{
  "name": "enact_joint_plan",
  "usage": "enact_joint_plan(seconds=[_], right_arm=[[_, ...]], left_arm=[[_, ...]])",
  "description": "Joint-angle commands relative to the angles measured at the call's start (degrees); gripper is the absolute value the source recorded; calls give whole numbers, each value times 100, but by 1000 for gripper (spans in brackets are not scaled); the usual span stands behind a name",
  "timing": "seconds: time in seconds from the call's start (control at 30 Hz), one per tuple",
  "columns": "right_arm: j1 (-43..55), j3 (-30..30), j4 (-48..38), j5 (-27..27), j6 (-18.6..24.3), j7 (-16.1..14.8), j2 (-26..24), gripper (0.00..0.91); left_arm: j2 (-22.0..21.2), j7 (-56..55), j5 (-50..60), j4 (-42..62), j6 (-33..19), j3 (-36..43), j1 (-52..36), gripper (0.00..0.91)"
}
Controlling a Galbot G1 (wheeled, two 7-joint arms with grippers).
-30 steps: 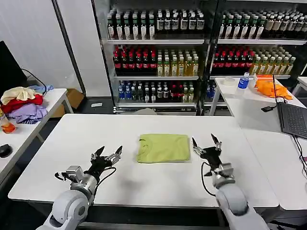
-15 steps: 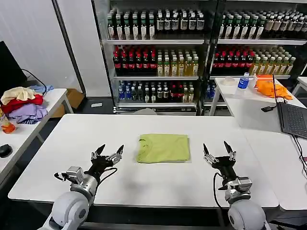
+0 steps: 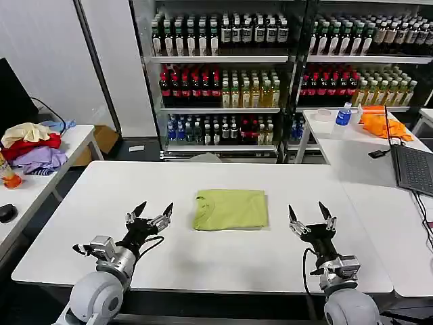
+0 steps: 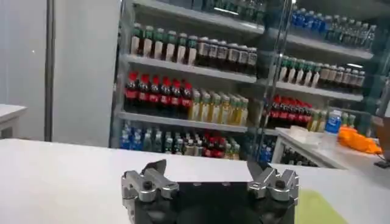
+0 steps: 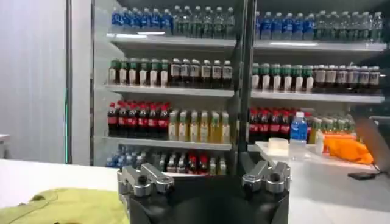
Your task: Fold and organize the clothes.
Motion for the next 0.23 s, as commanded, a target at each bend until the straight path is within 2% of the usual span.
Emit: enact_joint_plan(seconds=[0.03, 0.17, 0.23], right_arm=[[-155, 96, 137, -133, -28, 12, 22, 907], [-176, 143, 179, -140, -74, -20, 36, 907], [-156, 119, 213, 86, -92, -66, 72, 907]], left_arm=[[40, -2, -3, -64, -38, -32, 83, 907], [146, 4, -5, -82, -57, -90, 197, 907], [173, 5, 4, -93, -58, -101, 217, 907]])
